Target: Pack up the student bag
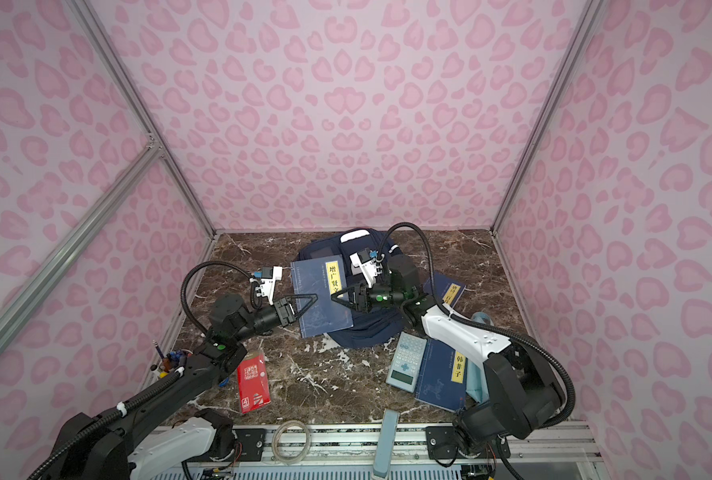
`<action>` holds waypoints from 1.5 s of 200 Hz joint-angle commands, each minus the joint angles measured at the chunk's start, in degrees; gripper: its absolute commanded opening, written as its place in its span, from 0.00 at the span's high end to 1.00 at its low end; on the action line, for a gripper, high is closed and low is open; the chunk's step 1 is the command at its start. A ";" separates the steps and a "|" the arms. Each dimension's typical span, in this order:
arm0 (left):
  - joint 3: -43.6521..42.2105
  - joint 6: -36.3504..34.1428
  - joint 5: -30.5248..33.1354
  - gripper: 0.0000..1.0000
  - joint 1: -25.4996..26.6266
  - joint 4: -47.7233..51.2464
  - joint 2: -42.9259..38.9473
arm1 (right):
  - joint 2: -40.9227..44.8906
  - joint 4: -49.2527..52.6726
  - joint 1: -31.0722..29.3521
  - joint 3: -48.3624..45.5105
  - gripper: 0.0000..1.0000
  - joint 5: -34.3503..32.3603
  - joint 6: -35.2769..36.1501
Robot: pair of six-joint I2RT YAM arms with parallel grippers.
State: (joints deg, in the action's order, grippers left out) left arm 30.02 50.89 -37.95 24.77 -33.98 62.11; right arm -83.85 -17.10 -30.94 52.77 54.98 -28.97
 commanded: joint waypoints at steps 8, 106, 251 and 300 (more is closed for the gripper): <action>1.79 -2.39 0.97 0.78 0.76 -2.21 1.59 | 2.81 -0.28 2.01 -2.69 0.94 0.05 -0.20; 30.13 -40.15 37.39 0.36 16.81 40.04 30.21 | 23.87 28.27 22.07 -12.23 1.00 -21.32 0.00; 44.74 -35.05 35.17 0.96 16.01 45.22 42.61 | 34.65 20.00 21.80 -28.87 1.00 -16.23 -16.88; 40.72 -24.96 22.96 0.97 10.00 42.29 31.97 | 25.65 9.23 20.58 -28.71 1.00 -17.67 -18.61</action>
State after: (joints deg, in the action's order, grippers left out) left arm 71.50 18.35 -6.35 35.99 11.90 96.09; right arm -55.07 2.44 -9.74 23.29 37.08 -45.67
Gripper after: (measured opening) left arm 0.082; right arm 0.086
